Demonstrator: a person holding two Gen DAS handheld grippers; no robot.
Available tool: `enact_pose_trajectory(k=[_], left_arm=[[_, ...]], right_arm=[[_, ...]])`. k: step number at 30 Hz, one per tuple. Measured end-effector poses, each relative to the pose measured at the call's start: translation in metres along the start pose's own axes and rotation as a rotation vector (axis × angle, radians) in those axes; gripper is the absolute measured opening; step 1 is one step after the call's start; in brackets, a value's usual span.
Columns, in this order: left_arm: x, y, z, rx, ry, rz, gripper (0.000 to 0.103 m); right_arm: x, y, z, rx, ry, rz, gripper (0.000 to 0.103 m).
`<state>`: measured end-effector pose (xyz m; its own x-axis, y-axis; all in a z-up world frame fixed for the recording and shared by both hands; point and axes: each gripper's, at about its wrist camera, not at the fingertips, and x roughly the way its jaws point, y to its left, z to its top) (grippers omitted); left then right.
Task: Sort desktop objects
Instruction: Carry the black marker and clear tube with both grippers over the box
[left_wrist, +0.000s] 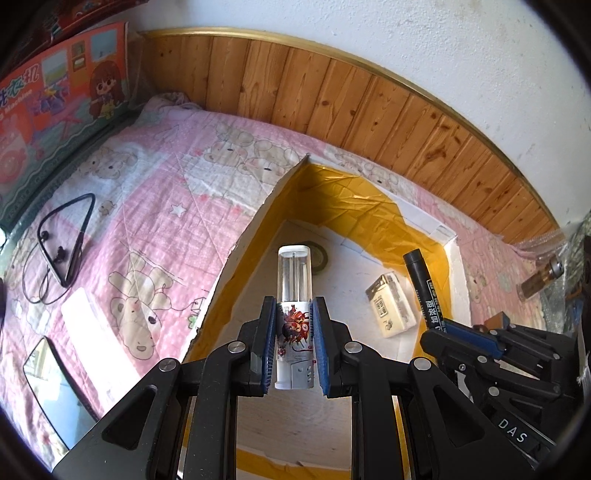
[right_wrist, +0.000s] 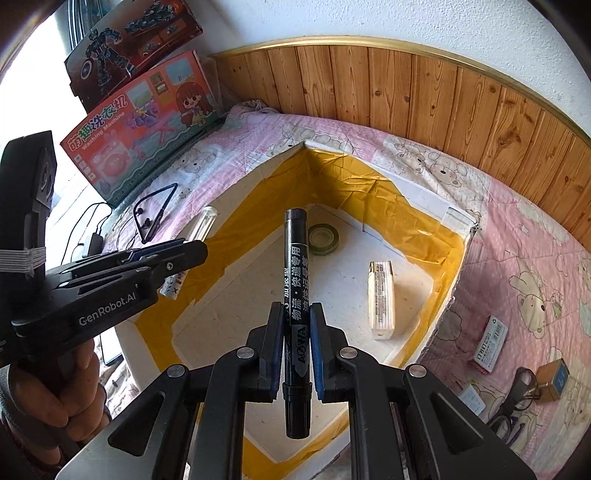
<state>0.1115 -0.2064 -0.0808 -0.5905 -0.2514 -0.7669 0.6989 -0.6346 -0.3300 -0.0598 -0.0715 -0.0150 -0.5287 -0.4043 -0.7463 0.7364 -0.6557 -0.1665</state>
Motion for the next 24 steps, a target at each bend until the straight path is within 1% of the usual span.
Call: enact_pose_trajectory(k=[5, 7, 9, 16, 22, 24], left_arm=[[0.007, 0.002, 0.003, 0.016, 0.024, 0.018, 0.019], [0.010, 0.001, 0.004, 0.028, 0.035, 0.041, 0.019], [0.014, 0.001, 0.004, 0.039, 0.053, 0.049, 0.019], [0.029, 0.003, 0.005, 0.042, 0.126, 0.049, 0.019], [0.037, 0.003, 0.003, 0.062, 0.166, 0.059, 0.019], [0.037, 0.004, 0.003, 0.066, 0.170, 0.052, 0.019]], right_arm=[[0.020, -0.002, 0.005, 0.013, 0.052, -0.028, 0.014], [0.028, -0.002, 0.008, 0.010, 0.075, -0.041, 0.015], [0.035, -0.001, 0.010, 0.010, 0.099, -0.050, 0.015], [0.062, -0.002, 0.020, 0.014, 0.191, -0.077, 0.015], [0.081, -0.002, 0.026, 0.030, 0.267, -0.097, 0.015], [0.089, -0.001, 0.027, 0.039, 0.303, -0.083, 0.015]])
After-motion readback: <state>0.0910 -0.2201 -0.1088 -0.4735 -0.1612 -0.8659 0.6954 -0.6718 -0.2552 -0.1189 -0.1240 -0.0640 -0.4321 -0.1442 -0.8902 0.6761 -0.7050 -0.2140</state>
